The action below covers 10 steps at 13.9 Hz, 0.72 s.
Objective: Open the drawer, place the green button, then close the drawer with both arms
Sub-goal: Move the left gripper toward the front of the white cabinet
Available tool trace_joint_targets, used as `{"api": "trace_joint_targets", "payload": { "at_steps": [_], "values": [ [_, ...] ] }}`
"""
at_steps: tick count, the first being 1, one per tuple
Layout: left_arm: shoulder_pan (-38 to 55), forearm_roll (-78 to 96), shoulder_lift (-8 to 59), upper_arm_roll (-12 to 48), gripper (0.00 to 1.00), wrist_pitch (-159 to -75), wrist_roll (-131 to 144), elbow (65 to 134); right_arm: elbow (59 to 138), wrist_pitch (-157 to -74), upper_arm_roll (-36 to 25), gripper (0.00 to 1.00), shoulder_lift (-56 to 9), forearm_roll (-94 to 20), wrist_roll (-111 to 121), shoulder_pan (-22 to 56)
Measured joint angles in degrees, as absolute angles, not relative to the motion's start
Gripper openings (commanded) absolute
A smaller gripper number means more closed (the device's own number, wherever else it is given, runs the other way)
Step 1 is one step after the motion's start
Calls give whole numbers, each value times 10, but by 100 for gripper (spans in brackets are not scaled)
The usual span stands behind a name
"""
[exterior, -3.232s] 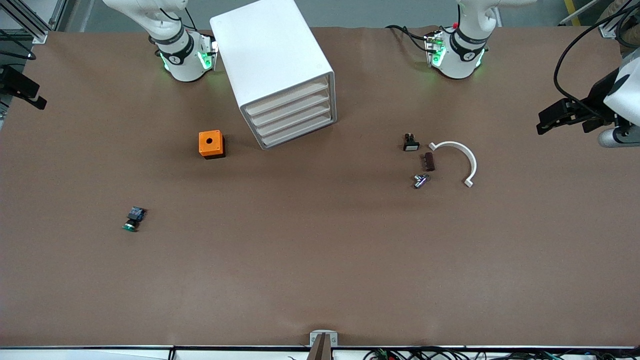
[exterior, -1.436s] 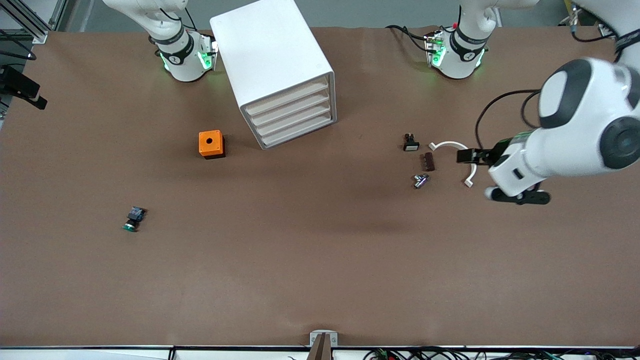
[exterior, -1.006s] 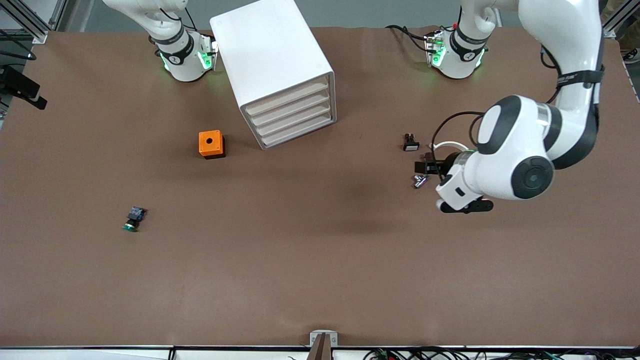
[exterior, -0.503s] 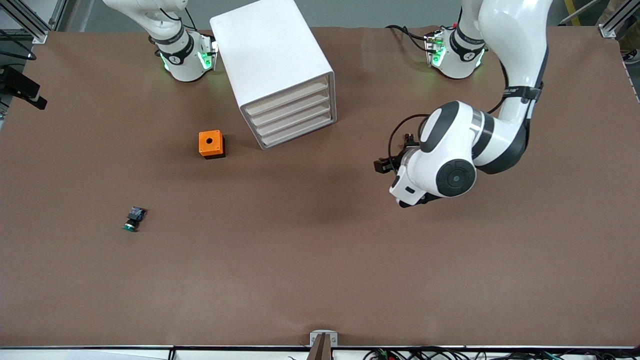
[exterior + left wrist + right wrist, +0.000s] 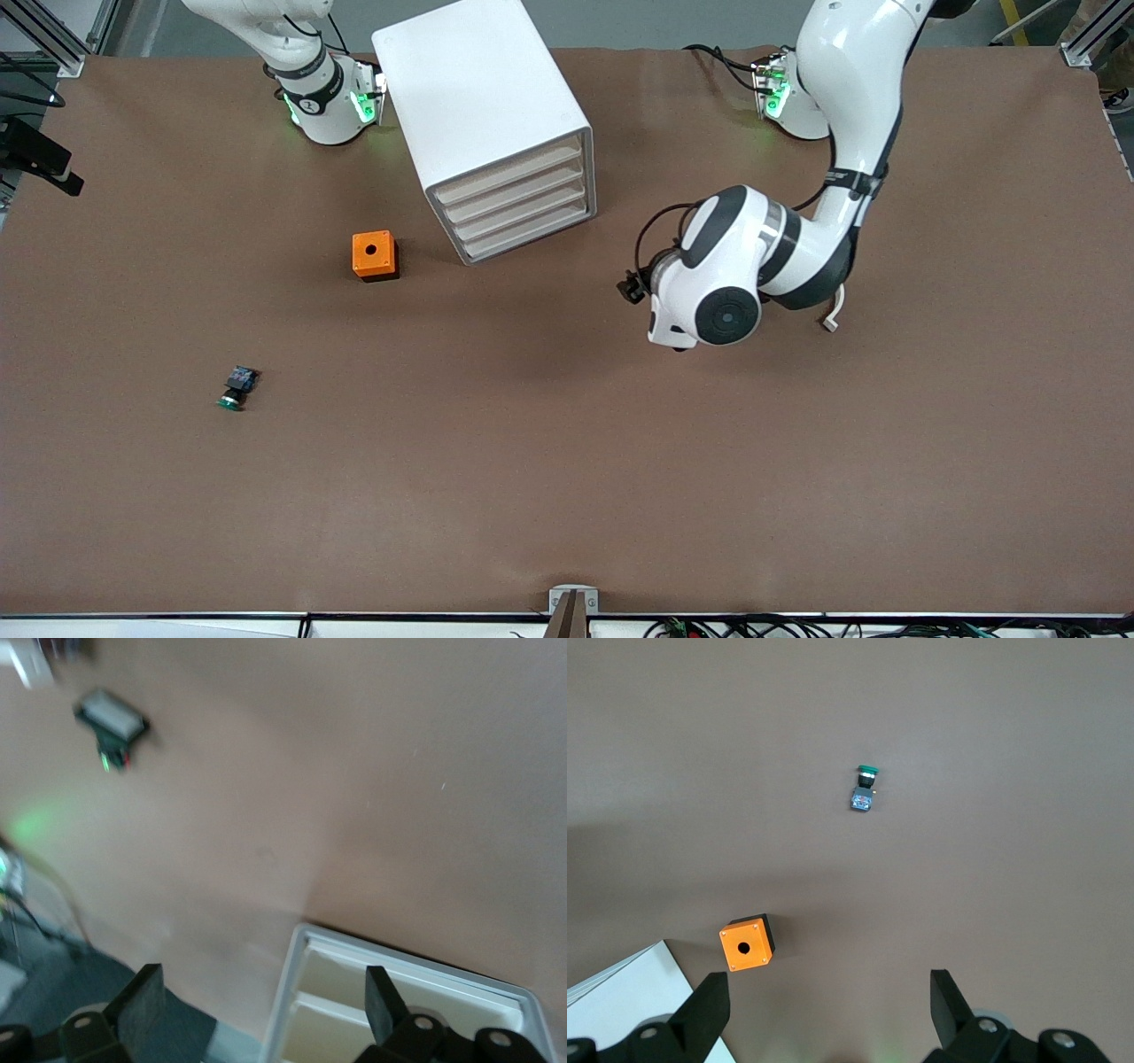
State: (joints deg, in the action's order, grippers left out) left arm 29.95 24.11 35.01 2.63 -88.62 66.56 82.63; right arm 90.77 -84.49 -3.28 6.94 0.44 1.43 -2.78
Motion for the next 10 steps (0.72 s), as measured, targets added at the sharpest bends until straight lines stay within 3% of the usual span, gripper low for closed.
{"api": "trace_joint_targets", "payload": {
  "at_steps": [10],
  "values": [
    [323,417,450,26,100,-887,928,789,908,-847,-33,100,69,4,14,-28]
  ]
}}
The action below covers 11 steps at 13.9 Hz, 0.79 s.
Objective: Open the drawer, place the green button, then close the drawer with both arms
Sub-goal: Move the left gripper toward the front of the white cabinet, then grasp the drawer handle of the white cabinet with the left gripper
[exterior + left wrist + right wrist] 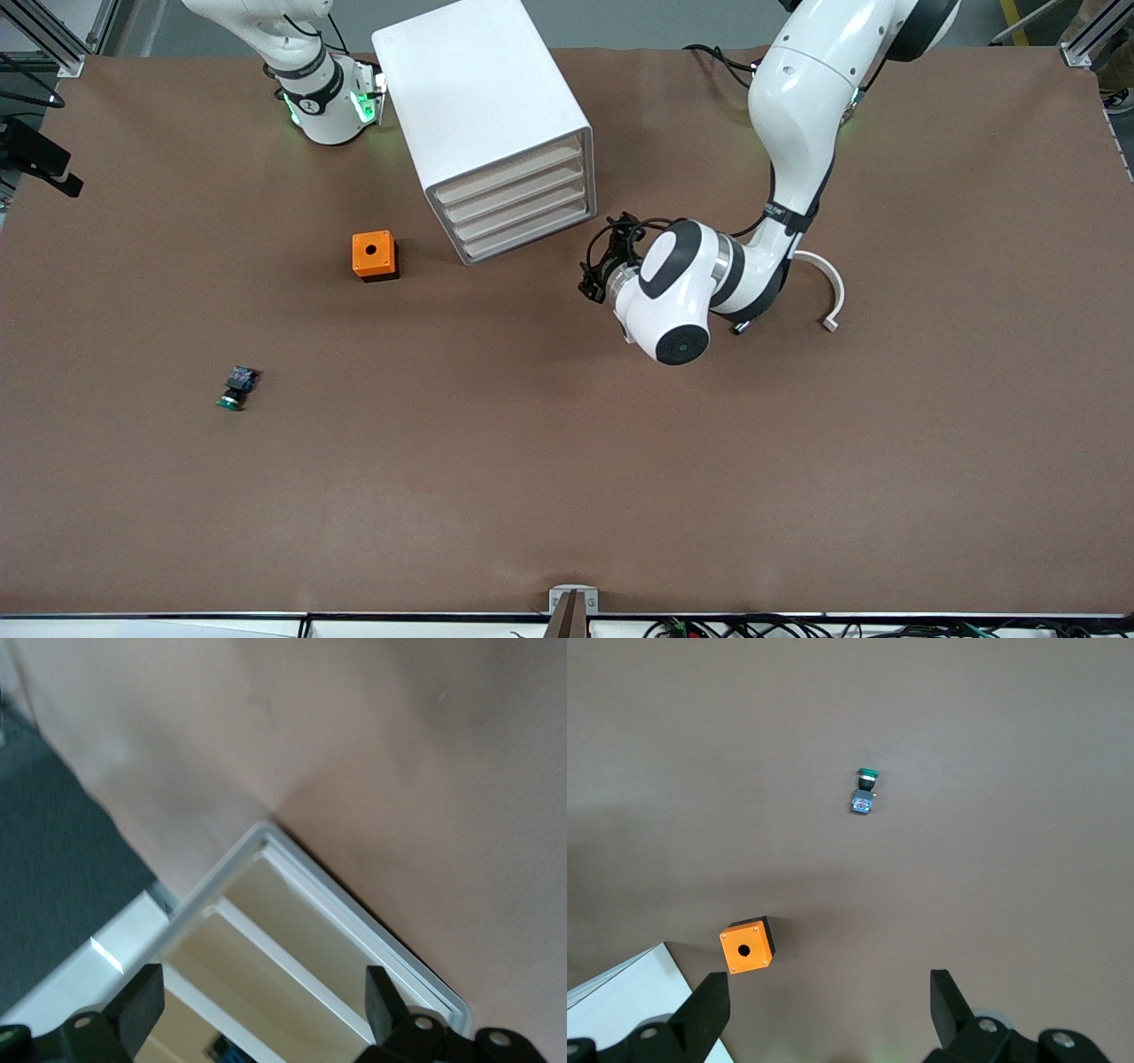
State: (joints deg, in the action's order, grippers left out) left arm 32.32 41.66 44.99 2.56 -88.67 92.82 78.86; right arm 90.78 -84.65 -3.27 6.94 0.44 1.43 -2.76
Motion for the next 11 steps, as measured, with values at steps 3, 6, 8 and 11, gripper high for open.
{"api": "trace_joint_targets", "payload": {
  "at_steps": [3,6,8,11],
  "values": [
    [322,461,477,22,100,-887,1009,776,908,-847,-33,100,69,4,14,-28],
    [321,505,506,20,100,-887,1079,772,908,-846,-33,100,69,4,14,-28],
    [321,526,524,20,100,-887,1112,771,908,-846,-33,100,69,4,14,-28],
    [322,544,544,21,100,-879,1147,770,908,-846,-33,100,69,4,14,-28]
  ]
}}
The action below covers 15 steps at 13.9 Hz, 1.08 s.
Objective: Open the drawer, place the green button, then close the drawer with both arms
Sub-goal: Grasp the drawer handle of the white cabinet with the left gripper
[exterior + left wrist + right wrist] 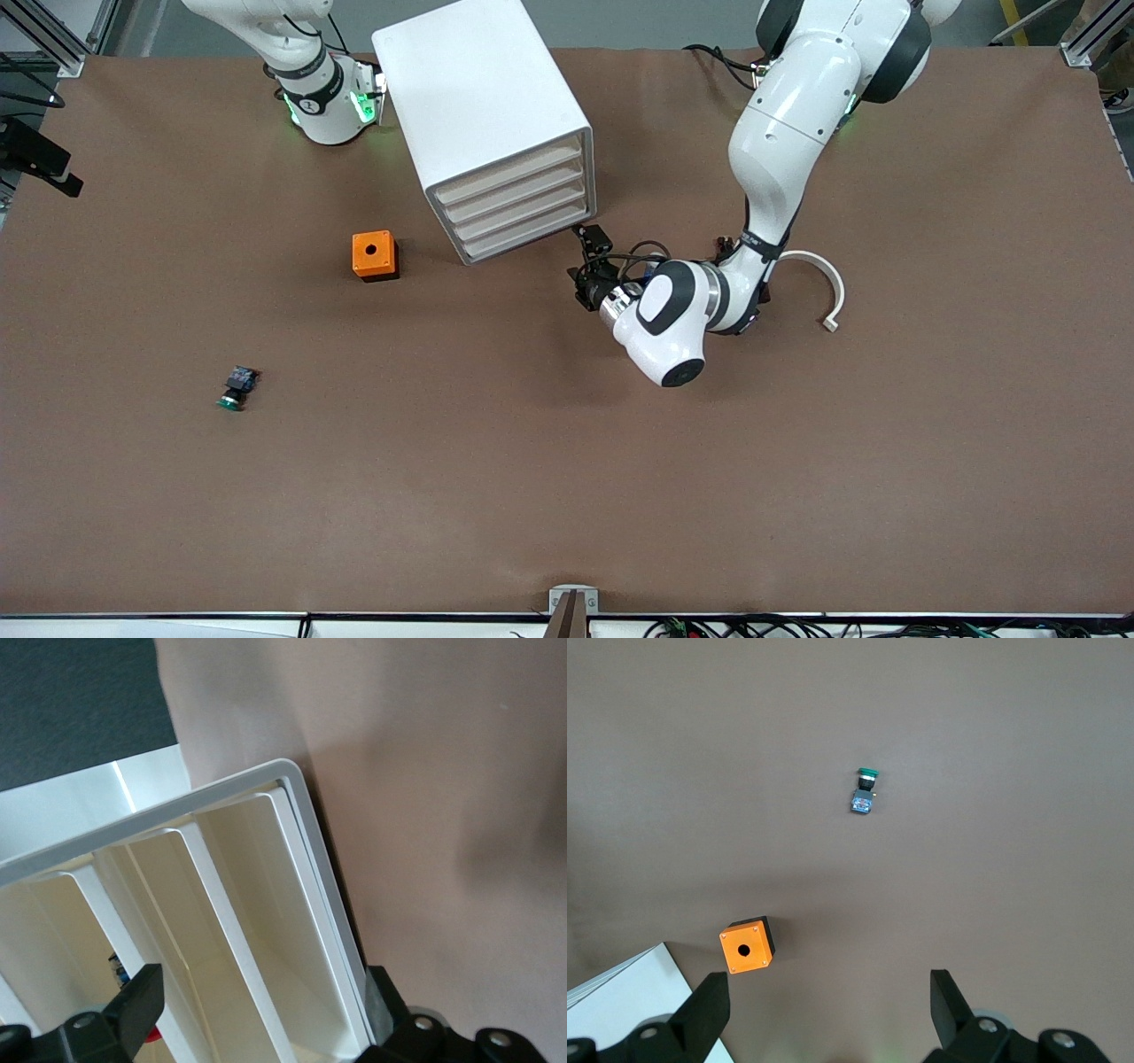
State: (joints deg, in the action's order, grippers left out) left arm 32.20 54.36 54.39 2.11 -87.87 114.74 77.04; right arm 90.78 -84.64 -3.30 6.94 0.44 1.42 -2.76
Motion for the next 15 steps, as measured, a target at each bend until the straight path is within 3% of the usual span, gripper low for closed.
{"api": "trace_joint_targets", "payload": {
  "at_steps": [6,10,12,15],
  "values": [
    [342,556,571,38,98,-840,1167,770,908,-846,-33,100,69,4,14,-28],
    [354,559,577,38,61,-831,1169,770,908,-846,-33,100,69,4,14,-28],
    [356,560,579,39,50,-829,1169,770,906,-847,-33,100,69,4,14,-28],
    [361,560,582,39,46,-821,1169,770,904,-847,-36,100,69,5,14,-28]
  ]
}}
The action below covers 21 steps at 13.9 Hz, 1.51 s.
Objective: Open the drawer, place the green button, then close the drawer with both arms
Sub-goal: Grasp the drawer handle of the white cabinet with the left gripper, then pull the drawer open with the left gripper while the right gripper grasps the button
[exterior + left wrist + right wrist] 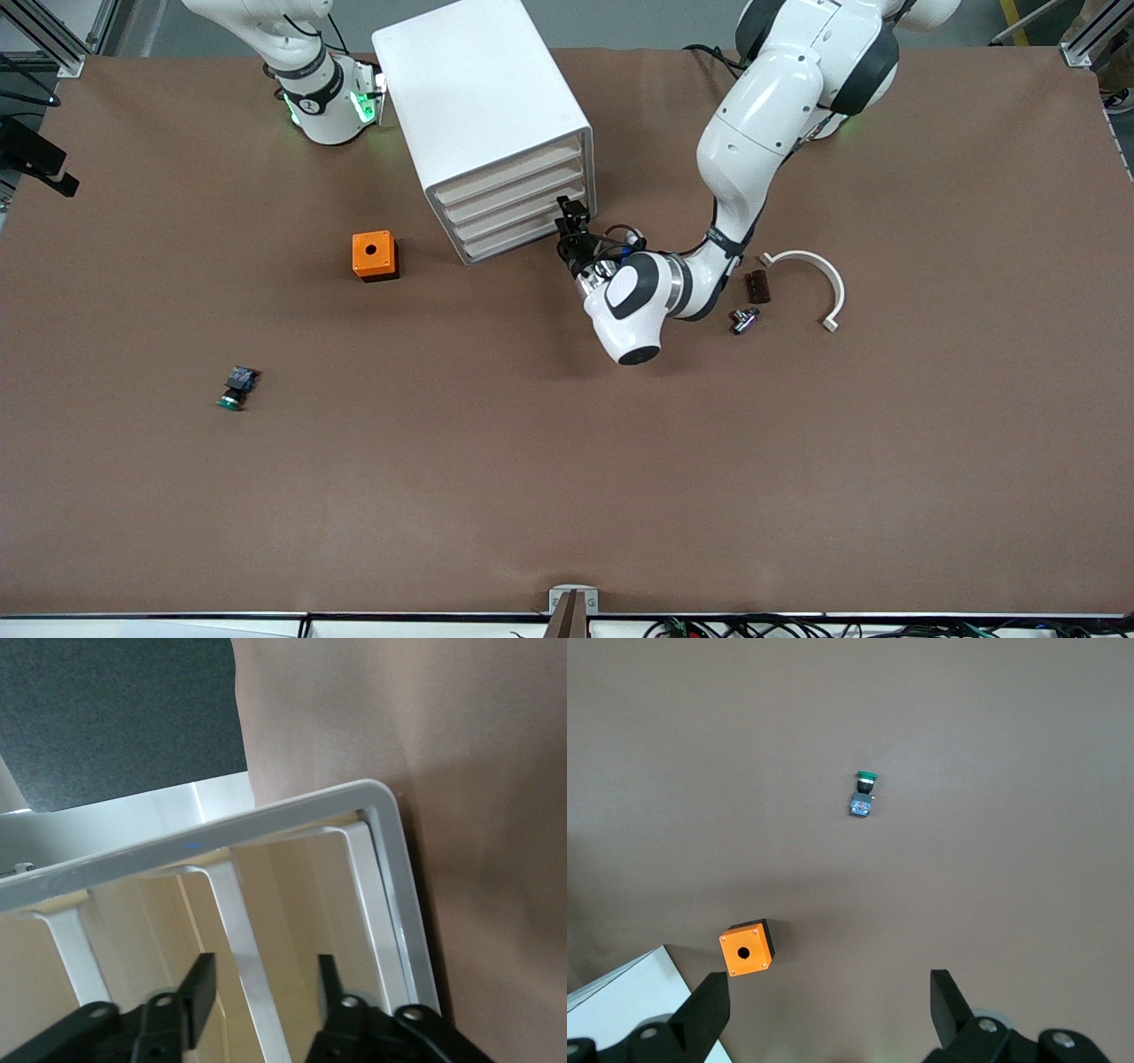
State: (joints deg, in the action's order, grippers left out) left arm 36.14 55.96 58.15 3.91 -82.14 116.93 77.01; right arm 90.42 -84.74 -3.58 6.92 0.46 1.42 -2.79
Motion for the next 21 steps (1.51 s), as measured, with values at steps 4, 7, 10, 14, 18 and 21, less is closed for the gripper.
{"api": "trace_joint_targets", "payload": {
  "at_steps": [4,7,10,14,18,21],
  "values": [
    [378,560,587,42,38,-804,1169,770,904,-848,-41,100,68,5,14,-31],
    [395,560,592,42,28,-786,1170,771,904,-843,-44,100,62,5,14,-41],
    [404,560,601,42,13,-780,1186,771,906,-816,-45,100,32,5,14,-50],
    [403,563,603,42,12,-772,1197,771,905,-831,-45,100,-49,5,13,-58],
    [398,565,603,40,12,-771,1199,771,900,-856,-46,100,-109,3,14,-97],
    [384,569,603,37,12,-772,1199,770,962,-968,-46,100,-116,-8,1,-103]
  ]
}}
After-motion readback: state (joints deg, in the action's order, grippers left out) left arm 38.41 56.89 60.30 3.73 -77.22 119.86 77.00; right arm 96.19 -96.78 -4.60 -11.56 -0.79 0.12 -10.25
